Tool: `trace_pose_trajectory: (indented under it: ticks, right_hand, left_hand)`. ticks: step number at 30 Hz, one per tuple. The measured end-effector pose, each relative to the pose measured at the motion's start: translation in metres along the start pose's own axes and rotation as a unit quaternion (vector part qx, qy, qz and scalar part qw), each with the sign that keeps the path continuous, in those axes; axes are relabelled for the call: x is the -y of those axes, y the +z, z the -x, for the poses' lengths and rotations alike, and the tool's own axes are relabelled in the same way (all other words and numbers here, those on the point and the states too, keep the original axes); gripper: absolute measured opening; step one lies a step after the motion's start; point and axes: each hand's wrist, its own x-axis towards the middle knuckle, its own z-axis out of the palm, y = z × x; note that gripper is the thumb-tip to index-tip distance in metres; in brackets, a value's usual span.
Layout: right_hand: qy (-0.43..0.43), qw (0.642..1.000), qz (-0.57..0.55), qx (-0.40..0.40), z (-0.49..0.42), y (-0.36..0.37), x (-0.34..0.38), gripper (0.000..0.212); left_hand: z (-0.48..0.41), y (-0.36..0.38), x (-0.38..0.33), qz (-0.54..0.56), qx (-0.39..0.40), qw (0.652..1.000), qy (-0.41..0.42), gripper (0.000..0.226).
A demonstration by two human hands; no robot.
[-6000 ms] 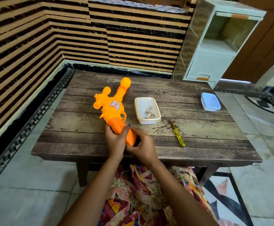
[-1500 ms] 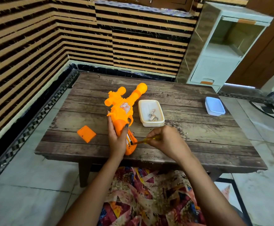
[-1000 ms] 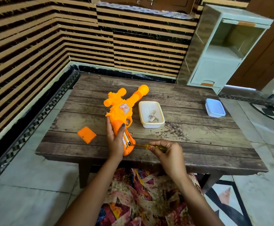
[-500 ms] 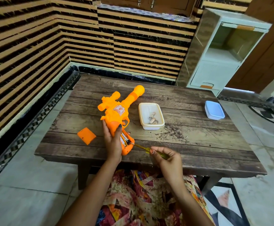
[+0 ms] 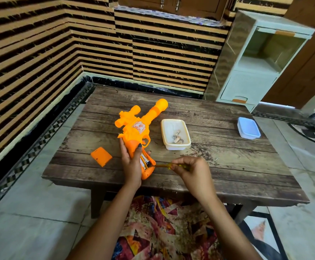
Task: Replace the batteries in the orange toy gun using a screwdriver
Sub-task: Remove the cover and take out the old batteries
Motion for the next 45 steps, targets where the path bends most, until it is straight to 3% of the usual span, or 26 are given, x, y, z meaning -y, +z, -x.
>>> trace_pose_trajectory:
  ticks: [3, 7, 11, 13, 16, 19, 22, 24, 29, 32, 35, 39, 45]
  right_hand:
    - [0.116, 0.969, -0.214, -0.03, 0.009, 0.013, -0.022, 0.02]
    - [0.29, 0.844, -0.448, -0.06, 0.023, 0.039, -0.032, 0.014]
    - [0.319, 0.765, -0.557, -0.051, 0.02, 0.047, -0.026, 0.008]
    - [0.293, 0.785, -0.543, -0.058, 0.016, 0.048, -0.023, 0.01]
    - [0.203, 0.87, -0.434, -0.117, 0.013, 0.041, -0.024, 0.013]
    - [0.096, 0.946, -0.259, -0.167, 0.014, 0.025, -0.036, 0.016]
    - [0.002, 0.99, -0.035, -0.139, 0.01, 0.017, -0.054, 0.02]
    - [-0.047, 0.988, 0.089, -0.12, 0.003, 0.018, -0.064, 0.021]
    - [-0.097, 0.968, 0.191, -0.129, -0.007, 0.023, -0.066, 0.023]
    - [-0.177, 0.967, 0.134, -0.122, -0.006, 0.031, -0.052, 0.021]
    - [-0.217, 0.973, 0.069, -0.036, -0.008, 0.041, -0.034, 0.022]
    - [-0.236, 0.96, 0.138, 0.055, -0.017, 0.047, -0.024, 0.025]
    - [-0.292, 0.937, 0.174, 0.078, -0.029, 0.042, -0.028, 0.019]
  left_hand:
    - [-0.004, 0.001, 0.008, 0.031, -0.005, 0.999, 0.003, 0.07]
    - [-0.007, -0.001, 0.01, 0.04, -0.021, 0.999, -0.003, 0.072]
    - [0.002, -0.001, 0.001, -0.005, -0.01, 1.0, 0.006, 0.083]
    - [0.002, 0.001, 0.005, -0.036, 0.001, 0.999, 0.033, 0.084]
    - [-0.001, -0.002, 0.009, -0.017, 0.0, 0.999, 0.033, 0.084]
    - [-0.003, -0.002, 0.008, 0.006, -0.002, 1.0, 0.022, 0.083]
    - [-0.002, -0.001, 0.007, 0.007, 0.003, 1.0, 0.024, 0.082]
    - [-0.003, -0.001, 0.007, 0.004, 0.002, 1.0, 0.027, 0.082]
    - [0.001, 0.0, 0.006, -0.018, 0.006, 0.999, 0.046, 0.08]
    - [0.001, 0.001, 0.007, -0.02, 0.017, 0.998, 0.059, 0.076]
    - [0.004, 0.003, 0.004, -0.028, 0.028, 0.996, 0.08, 0.073]
    - [0.007, 0.001, 0.003, -0.058, 0.026, 0.992, 0.105, 0.074]
    - [0.005, 0.0, 0.005, -0.087, 0.031, 0.99, 0.109, 0.072]
